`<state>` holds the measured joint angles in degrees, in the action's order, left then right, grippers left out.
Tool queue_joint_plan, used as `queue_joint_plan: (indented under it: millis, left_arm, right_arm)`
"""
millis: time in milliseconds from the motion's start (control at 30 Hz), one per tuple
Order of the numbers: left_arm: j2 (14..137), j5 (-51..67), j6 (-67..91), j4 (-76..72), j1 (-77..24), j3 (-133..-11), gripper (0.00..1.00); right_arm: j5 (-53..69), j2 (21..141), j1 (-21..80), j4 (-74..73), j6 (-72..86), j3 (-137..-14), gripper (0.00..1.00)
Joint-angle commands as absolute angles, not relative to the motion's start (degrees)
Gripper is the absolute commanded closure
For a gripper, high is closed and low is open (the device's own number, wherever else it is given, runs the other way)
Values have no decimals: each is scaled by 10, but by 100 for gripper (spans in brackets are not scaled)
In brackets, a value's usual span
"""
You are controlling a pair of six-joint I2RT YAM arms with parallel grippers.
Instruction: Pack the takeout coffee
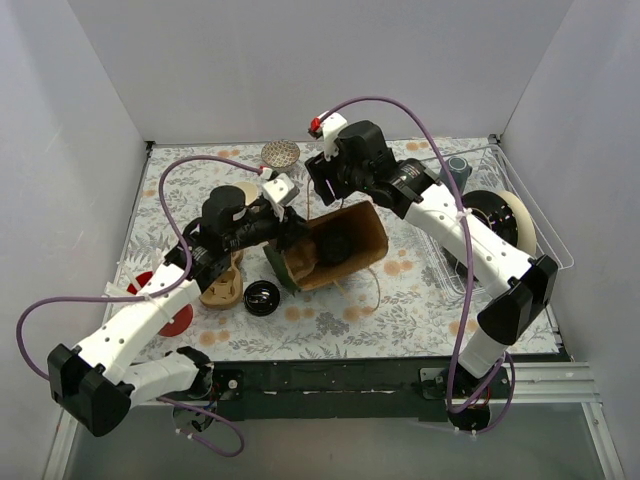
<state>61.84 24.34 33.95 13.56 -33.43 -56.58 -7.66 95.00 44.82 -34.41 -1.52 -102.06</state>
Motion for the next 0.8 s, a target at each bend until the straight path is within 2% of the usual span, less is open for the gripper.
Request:
queue_joint_plan:
  millis: [0, 67, 300, 400, 767]
  left_arm:
    - [624, 234, 353, 132, -333, -592, 81]
    - [622, 234, 373, 113, -333, -589, 85]
    - [656, 245, 424, 99, -333, -614, 87]
    - [670, 242, 435, 102, -333, -626, 82]
    - [696, 229, 424, 108, -333, -642, 76]
  right_arm:
    - [-83, 952, 439, -355, -20, -1068, 30]
    - [-84, 950, 437, -376, -21, -1077, 30]
    - [-101, 910, 431, -424, -14, -1073, 29]
    - [-111, 891, 428, -433, -9, -1054, 29]
    - [-194, 874, 420, -427, 14, -1086, 28]
